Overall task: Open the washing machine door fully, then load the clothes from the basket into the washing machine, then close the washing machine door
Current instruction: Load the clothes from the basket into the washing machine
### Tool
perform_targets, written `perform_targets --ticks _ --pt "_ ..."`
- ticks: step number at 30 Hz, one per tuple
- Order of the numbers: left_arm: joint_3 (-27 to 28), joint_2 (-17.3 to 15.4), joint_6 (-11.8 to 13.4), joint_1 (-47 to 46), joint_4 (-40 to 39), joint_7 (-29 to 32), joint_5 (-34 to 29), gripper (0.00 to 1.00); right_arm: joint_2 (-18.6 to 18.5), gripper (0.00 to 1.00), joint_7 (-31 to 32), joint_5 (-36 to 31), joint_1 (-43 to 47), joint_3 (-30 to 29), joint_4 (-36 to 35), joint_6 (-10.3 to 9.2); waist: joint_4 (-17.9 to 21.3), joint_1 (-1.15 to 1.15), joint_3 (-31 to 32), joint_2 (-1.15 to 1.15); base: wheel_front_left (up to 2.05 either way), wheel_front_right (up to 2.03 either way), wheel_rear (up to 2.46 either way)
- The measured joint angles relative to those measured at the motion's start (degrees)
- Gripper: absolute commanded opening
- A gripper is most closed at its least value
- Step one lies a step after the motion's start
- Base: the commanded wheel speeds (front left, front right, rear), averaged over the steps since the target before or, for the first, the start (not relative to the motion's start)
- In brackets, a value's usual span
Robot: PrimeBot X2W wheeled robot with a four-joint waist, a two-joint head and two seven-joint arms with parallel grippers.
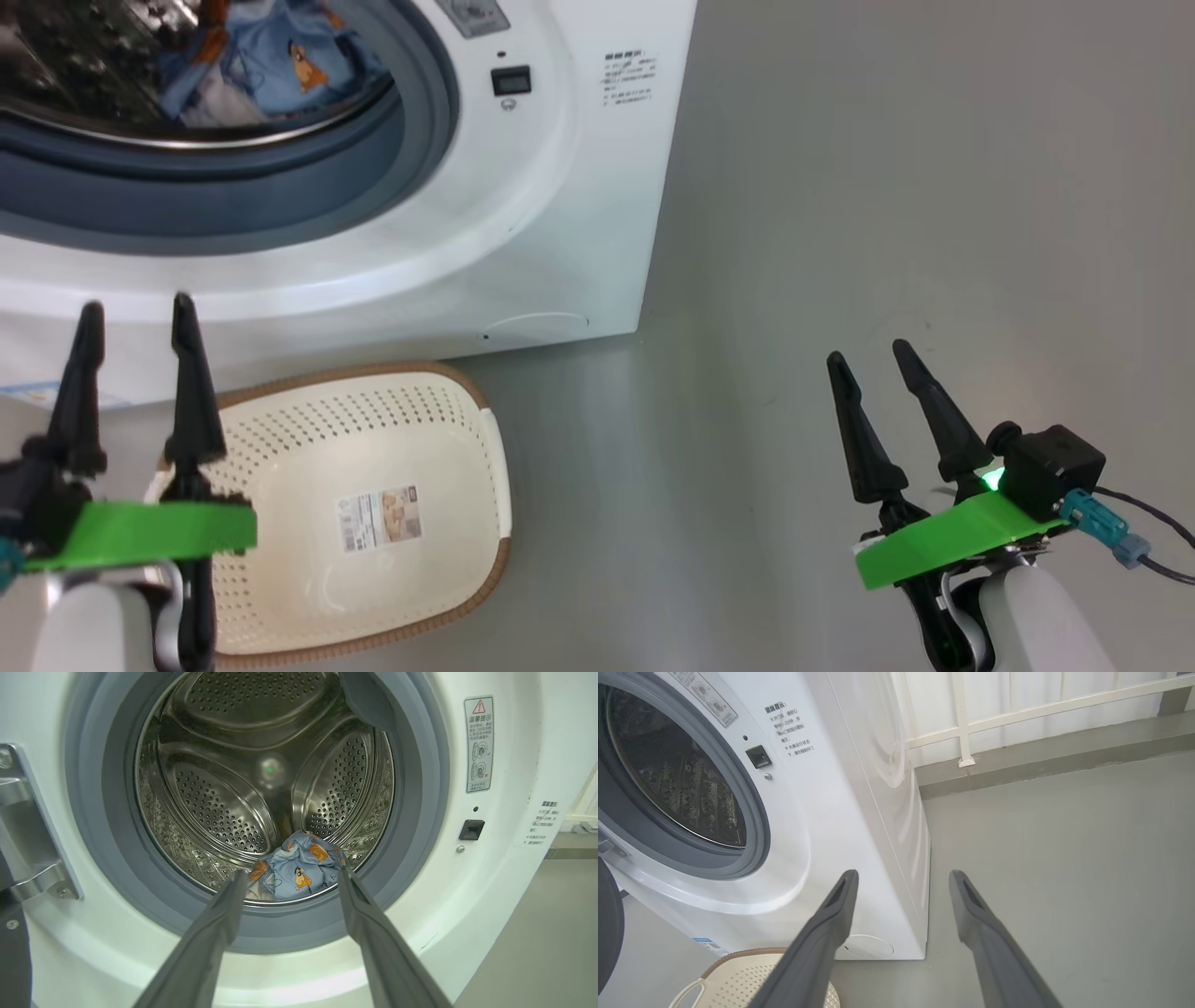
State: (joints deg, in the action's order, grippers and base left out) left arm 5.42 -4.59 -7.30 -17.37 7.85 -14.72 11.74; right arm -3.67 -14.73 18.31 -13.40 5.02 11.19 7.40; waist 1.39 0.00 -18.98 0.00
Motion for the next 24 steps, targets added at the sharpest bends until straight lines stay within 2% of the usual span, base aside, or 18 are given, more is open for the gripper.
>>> perform_targets --ticks 13,19,24 --pt "2.08 2.25 0.16 12.94 -5.77 0.01 -2.68 1.0 -0.38 1.0 0.0 -0.2 3.38 -0.07 0.49 0.0 0.52 0.0 6.36 0.0 0.0 0.0 0.0" --pt "0.86 2.43 0.8 17.52 -6.76 0.01 -3.09 1.0 -0.66 1.0 0.0 -0.59 4.87 -0.04 0.54 0.0 0.5 0.0 9.17 0.0 0.0 0.0 0.0" --pt "-0.3 2.42 2.29 21.02 -7.8 0.01 -3.1 1.0 -0.87 1.0 0.0 -0.66 5.49 -0.11 0.47 0.0 0.58 0.0 11.14 0.0 0.0 0.0 0.0"
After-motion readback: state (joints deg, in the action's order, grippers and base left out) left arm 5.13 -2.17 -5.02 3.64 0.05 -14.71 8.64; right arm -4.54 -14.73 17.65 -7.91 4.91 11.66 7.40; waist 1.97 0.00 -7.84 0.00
